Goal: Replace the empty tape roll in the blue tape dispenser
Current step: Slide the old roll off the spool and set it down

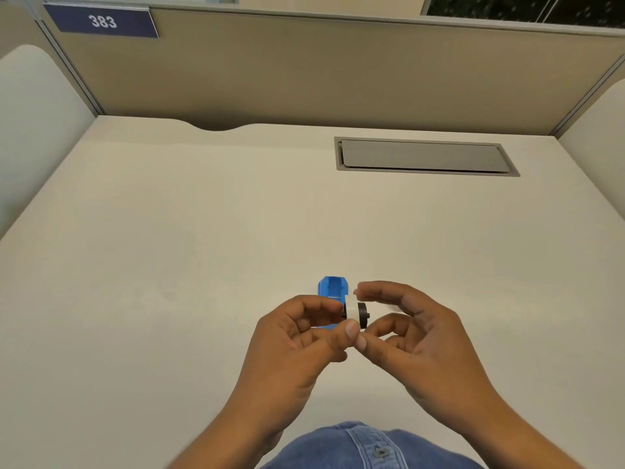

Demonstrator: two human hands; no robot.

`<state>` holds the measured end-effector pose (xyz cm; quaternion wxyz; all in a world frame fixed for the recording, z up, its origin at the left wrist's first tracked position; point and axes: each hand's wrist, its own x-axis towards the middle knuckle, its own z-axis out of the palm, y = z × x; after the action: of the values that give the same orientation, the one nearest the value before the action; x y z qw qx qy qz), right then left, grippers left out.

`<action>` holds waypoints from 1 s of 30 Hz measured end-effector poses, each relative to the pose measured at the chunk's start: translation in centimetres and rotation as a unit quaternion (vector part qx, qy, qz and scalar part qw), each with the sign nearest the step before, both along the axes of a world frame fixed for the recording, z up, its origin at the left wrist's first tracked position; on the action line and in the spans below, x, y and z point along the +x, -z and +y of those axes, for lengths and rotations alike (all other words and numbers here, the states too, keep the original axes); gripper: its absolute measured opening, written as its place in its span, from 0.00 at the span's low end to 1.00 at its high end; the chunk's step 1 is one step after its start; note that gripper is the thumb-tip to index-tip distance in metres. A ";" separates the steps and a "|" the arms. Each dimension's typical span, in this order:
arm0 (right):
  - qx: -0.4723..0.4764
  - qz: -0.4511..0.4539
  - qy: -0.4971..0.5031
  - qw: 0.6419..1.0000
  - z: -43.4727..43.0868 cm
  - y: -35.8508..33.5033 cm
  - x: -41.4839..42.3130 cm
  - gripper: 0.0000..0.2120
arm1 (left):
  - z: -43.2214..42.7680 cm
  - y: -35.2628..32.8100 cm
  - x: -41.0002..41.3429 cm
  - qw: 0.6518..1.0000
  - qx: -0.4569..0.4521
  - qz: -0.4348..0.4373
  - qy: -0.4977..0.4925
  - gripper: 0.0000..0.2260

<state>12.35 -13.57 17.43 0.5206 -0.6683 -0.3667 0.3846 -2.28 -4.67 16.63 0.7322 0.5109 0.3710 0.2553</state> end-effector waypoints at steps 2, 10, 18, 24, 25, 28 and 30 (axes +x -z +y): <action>0.001 -0.006 -0.001 1.000 0.1 0.0 -0.1 0.22 | 0.0 0.0 0.0 1.000 0.000 0.001 -0.003 0.12; 0.013 0.001 0.003 1.000 -0.1 0.5 -0.1 0.16 | -0.1 0.1 -0.4 1.000 -0.015 -0.006 -0.009 0.06; 0.028 -0.027 0.002 0.999 -0.3 0.5 -0.3 0.16 | -0.2 0.5 -0.6 1.000 0.018 0.014 0.006 0.05; 0.028 -0.026 -0.003 0.999 -0.6 0.8 -0.4 0.16 | -0.3 1.0 -0.7 0.997 0.055 0.060 0.014 0.08; 0.028 -0.027 -0.003 0.999 -0.6 0.8 -0.4 0.16 | -0.3 1.1 -0.6 0.996 0.056 0.065 0.013 0.07; 0.029 -0.030 -0.002 0.999 -0.6 0.9 -0.4 0.16 | -0.3 1.1 -0.6 0.996 0.061 0.068 0.014 0.02; 0.033 -0.028 0.000 0.999 -0.7 0.9 -0.4 0.14 | -0.2 1.0 -0.6 0.996 0.064 0.065 0.016 0.02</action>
<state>11.91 -14.23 16.50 0.5318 -0.6612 -0.3935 0.3537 -2.88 -4.90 15.65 0.6765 0.5780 0.3925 0.2328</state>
